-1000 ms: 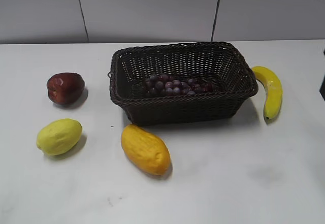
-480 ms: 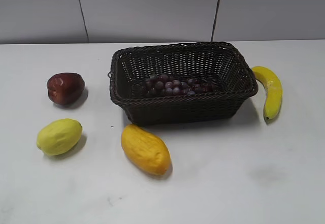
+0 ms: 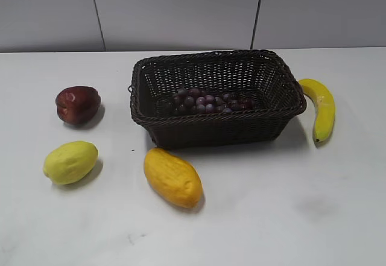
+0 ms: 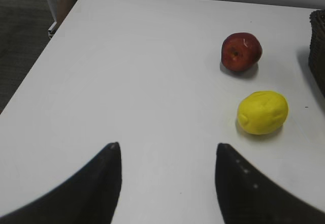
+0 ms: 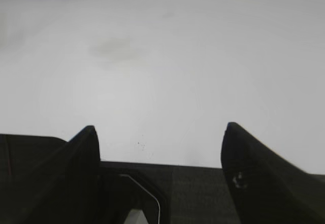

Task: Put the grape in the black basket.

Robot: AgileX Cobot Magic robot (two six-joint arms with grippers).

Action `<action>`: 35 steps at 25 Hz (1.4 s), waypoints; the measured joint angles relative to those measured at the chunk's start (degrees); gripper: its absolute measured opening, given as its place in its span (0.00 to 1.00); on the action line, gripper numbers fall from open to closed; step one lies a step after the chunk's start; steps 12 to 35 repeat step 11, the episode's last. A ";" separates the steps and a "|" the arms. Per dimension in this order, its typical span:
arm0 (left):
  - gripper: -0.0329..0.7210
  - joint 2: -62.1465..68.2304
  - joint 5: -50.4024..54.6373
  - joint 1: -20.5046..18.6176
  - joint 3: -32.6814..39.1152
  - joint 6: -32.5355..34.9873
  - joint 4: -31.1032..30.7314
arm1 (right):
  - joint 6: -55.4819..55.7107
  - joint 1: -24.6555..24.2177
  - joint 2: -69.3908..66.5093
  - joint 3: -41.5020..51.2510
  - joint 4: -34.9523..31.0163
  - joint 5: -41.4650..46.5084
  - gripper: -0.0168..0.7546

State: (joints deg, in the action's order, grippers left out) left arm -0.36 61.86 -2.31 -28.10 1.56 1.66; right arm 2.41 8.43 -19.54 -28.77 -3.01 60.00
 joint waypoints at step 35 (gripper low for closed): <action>0.78 0.00 0.00 0.00 0.00 0.00 0.00 | 0.04 0.00 16.79 0.00 -0.04 0.00 0.75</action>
